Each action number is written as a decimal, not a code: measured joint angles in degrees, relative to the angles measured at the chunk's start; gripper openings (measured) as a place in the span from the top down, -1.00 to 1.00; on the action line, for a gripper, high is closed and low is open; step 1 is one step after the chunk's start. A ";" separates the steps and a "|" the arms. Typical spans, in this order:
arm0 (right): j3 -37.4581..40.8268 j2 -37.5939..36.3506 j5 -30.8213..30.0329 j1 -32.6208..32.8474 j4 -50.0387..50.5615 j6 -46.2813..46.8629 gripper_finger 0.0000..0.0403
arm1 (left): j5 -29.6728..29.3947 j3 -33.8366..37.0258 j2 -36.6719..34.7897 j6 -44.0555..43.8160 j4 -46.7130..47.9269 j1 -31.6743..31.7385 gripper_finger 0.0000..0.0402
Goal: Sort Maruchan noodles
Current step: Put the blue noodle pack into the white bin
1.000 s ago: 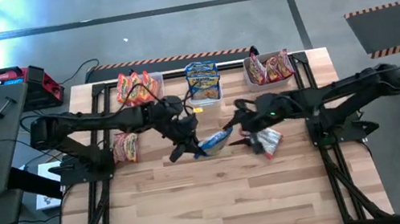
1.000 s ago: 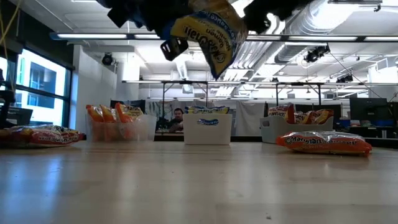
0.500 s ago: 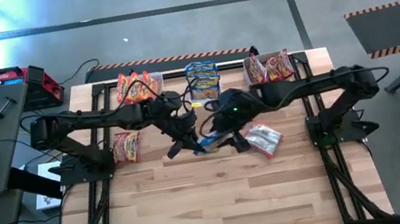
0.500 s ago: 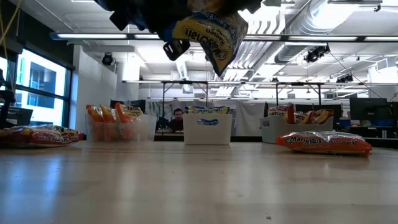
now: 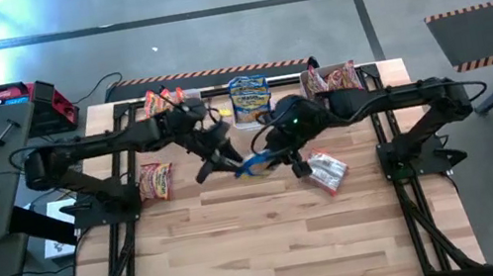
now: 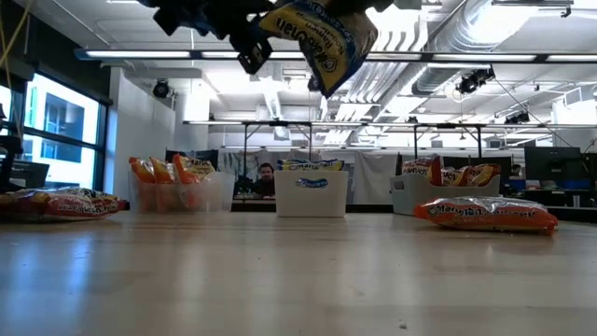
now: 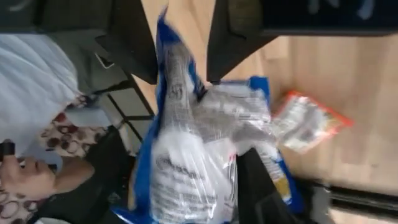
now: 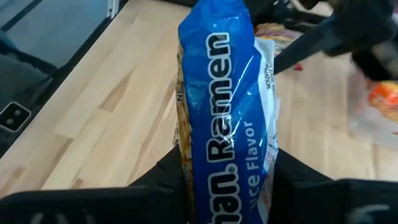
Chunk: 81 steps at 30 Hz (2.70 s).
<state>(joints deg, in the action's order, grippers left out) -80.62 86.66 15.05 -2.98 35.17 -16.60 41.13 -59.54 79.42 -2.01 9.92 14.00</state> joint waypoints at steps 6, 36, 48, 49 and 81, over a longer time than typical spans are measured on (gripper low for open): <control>1.01 -4.35 -1.07 -1.85 -0.26 -0.42 0.45 | -4.35 1.30 -6.88 9.00 3.77 2.51 0.17; 50.36 -17.99 -2.05 -7.91 -88.27 11.31 0.46 | -19.75 12.29 0.84 -2.94 -48.13 -0.53 -0.31; 50.31 -17.99 -2.66 -7.89 -90.51 10.12 0.46 | -19.80 3.40 7.55 -0.72 -44.26 -2.99 -0.37; 50.31 -17.99 -2.71 -7.89 -90.61 10.12 0.46 | -20.39 3.17 7.58 -0.32 -44.12 -3.10 -0.37; 50.18 -30.72 -32.50 -7.88 -54.28 9.64 -0.02 | -34.03 -24.23 8.78 9.78 18.80 6.10 0.92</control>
<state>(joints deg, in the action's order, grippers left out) -30.44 55.94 -17.45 -10.86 -19.11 -6.96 7.11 -83.77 88.19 7.77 28.72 20.10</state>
